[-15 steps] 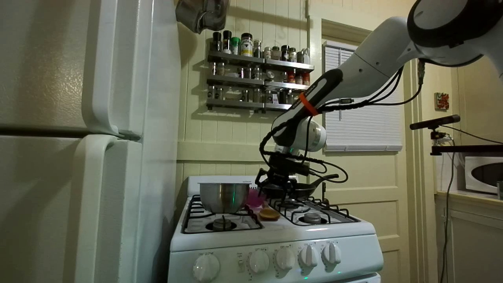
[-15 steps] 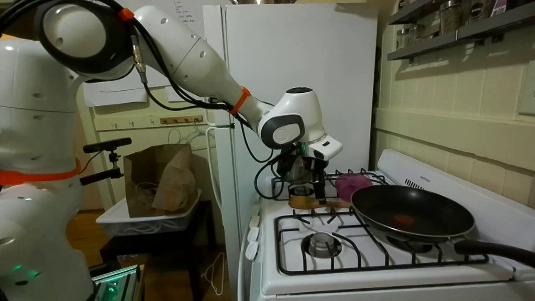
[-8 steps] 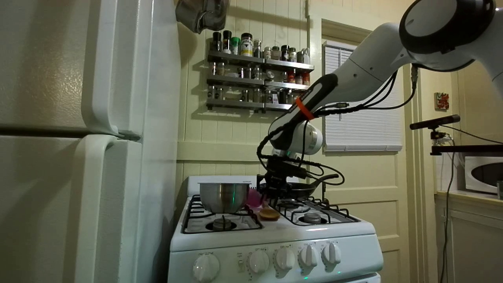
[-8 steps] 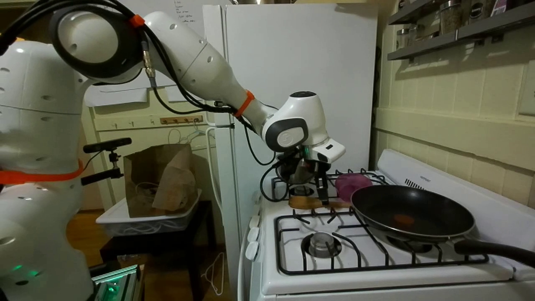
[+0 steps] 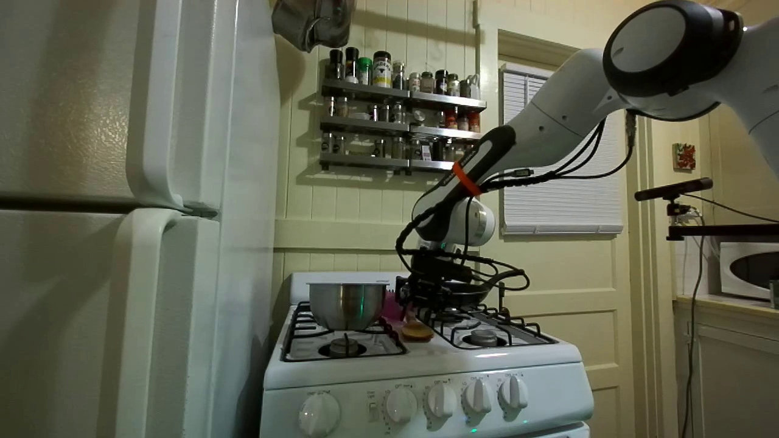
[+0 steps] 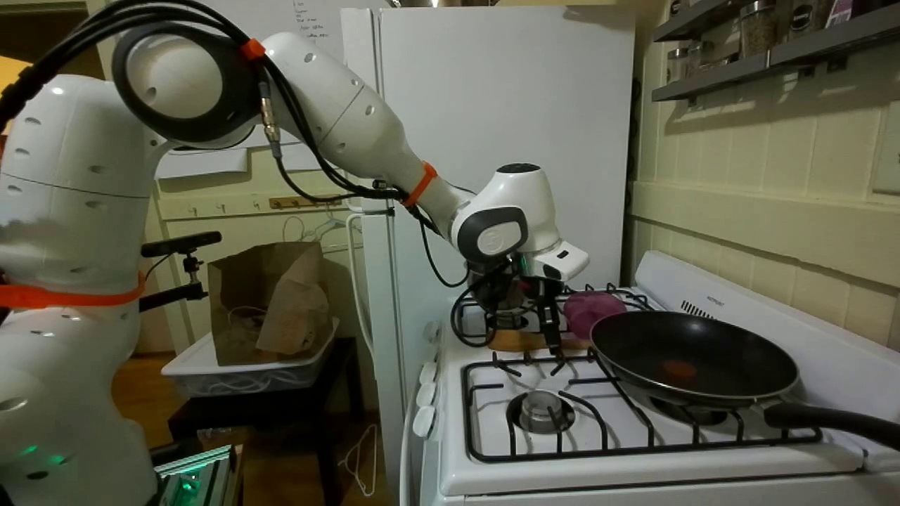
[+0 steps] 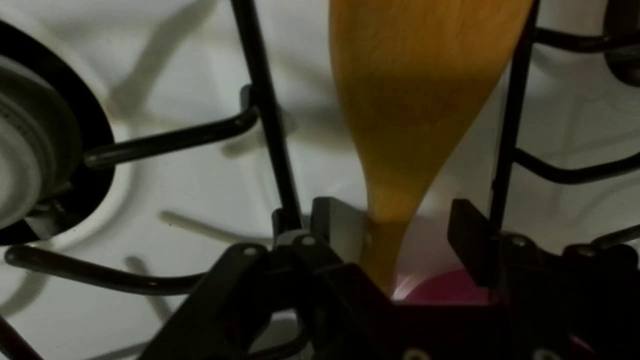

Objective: Use the cooking stick to stir the contents of the black pan

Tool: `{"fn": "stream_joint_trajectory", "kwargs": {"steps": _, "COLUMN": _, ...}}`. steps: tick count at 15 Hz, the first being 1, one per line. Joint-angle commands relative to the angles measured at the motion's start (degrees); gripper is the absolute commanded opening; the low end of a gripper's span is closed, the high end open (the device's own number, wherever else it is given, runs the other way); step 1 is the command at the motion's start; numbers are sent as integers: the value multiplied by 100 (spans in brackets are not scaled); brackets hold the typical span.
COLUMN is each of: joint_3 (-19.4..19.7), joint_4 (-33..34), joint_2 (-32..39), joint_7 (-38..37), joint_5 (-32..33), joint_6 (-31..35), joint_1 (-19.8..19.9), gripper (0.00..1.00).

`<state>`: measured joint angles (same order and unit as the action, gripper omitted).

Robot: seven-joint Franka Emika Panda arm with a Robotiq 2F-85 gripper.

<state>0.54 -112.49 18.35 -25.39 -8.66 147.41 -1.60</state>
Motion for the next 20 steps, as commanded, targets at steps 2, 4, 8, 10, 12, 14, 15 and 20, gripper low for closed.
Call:
{"fn": "stream_joint_trajectory", "kwargs": {"steps": 2, "joint_3": 80, "joint_4": 320, "joint_2": 282, "joint_7": 67, "joint_5": 245, "joint_6": -55, "joint_1": -176, "gripper": 55}}
{"fn": "stream_joint_trajectory", "kwargs": {"steps": 4, "joint_3": 79, "joint_4": 395, "joint_2": 344, "joint_7": 91, "joint_5": 325, "joint_6": -96, "joint_1": -213, "gripper": 49}}
{"fn": "stream_joint_trajectory", "kwargs": {"steps": 8, "joint_3": 162, "joint_4": 443, "joint_2": 405, "joint_7": -2, "joint_5": 581, "joint_6": -244, "joint_1": -312, "gripper": 44}}
{"fn": "stream_joint_trajectory", "kwargs": {"steps": 10, "joint_3": 230, "joint_4": 434, "joint_2": 401, "joint_7": -39, "joint_5": 718, "joint_6": -317, "joint_1": -355, "gripper": 35}}
{"fn": "stream_joint_trajectory", "kwargs": {"steps": 12, "joint_3": 281, "joint_4": 403, "joint_2": 390, "joint_7": -73, "joint_5": 794, "joint_6": -379, "joint_1": -380, "gripper": 24}}
{"fn": "stream_joint_trajectory", "kwargs": {"steps": 14, "joint_3": 324, "joint_4": 355, "joint_2": 344, "joint_7": -111, "joint_5": 856, "joint_6": -429, "joint_1": -404, "gripper": 4}}
{"fn": "stream_joint_trajectory", "kwargs": {"steps": 15, "joint_3": 328, "joint_4": 308, "joint_2": 299, "joint_7": -122, "joint_5": 853, "joint_6": -436, "joint_1": -417, "gripper": 6}}
{"fn": "stream_joint_trajectory", "kwargs": {"steps": 20, "joint_3": 323, "joint_4": 63, "joint_2": 18, "joint_7": -238, "joint_5": 779, "joint_6": -510, "joint_1": -452, "gripper": 6}}
